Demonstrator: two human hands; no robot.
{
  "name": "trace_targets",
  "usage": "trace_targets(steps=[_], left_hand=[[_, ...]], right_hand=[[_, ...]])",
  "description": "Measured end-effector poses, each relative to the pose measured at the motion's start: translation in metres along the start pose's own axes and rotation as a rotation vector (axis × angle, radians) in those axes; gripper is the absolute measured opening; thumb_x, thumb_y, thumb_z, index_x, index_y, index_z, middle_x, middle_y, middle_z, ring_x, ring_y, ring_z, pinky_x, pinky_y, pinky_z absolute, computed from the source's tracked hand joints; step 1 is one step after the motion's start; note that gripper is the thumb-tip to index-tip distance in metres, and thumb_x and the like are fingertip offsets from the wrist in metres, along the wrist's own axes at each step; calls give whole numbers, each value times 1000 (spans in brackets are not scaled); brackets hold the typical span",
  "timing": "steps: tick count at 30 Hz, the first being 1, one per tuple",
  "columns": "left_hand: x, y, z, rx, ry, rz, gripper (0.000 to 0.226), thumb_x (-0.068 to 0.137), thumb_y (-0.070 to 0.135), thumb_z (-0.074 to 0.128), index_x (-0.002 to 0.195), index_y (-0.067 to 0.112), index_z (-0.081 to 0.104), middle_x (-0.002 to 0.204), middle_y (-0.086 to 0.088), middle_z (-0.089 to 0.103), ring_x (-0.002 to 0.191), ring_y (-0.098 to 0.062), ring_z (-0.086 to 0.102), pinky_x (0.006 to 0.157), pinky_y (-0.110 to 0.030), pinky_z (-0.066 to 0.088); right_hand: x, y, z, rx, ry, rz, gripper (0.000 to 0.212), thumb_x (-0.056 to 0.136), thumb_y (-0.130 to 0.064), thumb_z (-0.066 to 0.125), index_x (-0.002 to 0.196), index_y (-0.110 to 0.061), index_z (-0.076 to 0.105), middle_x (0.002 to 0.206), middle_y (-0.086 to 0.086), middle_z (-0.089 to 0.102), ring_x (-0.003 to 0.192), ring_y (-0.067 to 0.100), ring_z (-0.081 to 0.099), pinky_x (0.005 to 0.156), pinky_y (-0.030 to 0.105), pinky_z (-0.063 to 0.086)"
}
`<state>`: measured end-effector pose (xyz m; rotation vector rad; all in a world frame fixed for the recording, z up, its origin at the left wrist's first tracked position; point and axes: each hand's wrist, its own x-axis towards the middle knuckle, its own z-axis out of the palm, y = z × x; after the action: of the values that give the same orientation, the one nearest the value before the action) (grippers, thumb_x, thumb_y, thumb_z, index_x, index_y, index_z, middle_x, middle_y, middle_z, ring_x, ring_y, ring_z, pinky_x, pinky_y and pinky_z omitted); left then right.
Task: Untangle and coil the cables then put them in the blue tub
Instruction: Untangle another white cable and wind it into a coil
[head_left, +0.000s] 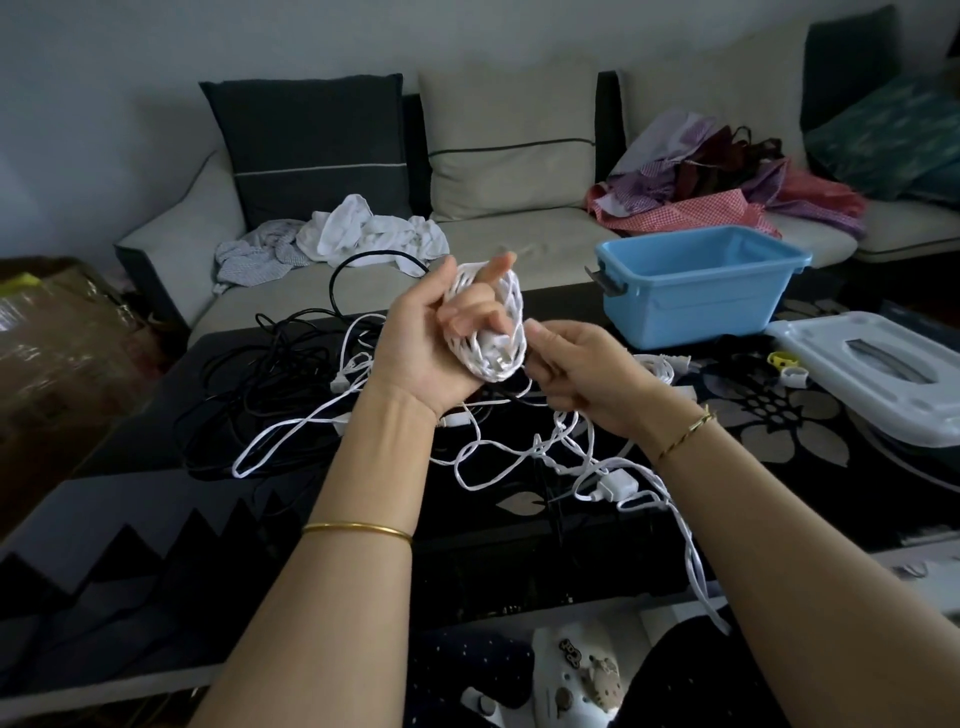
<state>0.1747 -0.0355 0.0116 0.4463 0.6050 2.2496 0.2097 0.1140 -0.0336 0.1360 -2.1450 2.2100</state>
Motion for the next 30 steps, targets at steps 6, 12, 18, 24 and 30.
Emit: trace_targets(steps=[6, 12, 18, 24, 30], left_hand=[[5, 4, 3, 92, 102, 280, 44, 104, 28, 29, 116, -9, 47, 51, 3, 41, 46, -8, 44, 78, -37, 58], [13, 7, -2, 234, 345, 548, 36, 105, 27, 31, 119, -3, 46, 57, 1, 40, 51, -11, 46, 97, -47, 47], [11, 2, -11, 1114, 617, 827, 18, 104, 23, 36, 87, 22, 43, 63, 2, 56, 57, -7, 52, 68, -23, 47], [20, -9, -22, 1857, 527, 704, 16, 99, 19, 44, 89, 6, 44, 89, -15, 54, 88, -24, 47, 80, -30, 34], [22, -17, -18, 1974, 417, 384, 23, 91, 21, 42, 88, -1, 45, 99, -17, 48, 100, -27, 47, 88, -33, 34]], right_hand=[[-10, -7, 6, -467, -176, 37, 15, 91, -3, 56, 106, -4, 61, 74, 12, 68, 69, 23, 66, 73, 33, 49], [-17, -14, 15, -430, -256, 87, 19, 90, -2, 58, 109, -5, 56, 84, 8, 63, 51, 14, 62, 53, 23, 52], [-29, -34, 14, -637, -334, 95, 27, 88, -10, 65, 113, -10, 58, 79, 6, 61, 53, 12, 59, 51, 21, 50], [-33, -45, 1, -707, -175, 24, 18, 88, -22, 66, 100, -8, 64, 64, 5, 63, 48, 13, 57, 49, 20, 49], [-30, -41, -6, -724, 10, -26, 14, 88, -19, 63, 92, -8, 70, 66, 8, 57, 58, 17, 53, 54, 29, 47]])
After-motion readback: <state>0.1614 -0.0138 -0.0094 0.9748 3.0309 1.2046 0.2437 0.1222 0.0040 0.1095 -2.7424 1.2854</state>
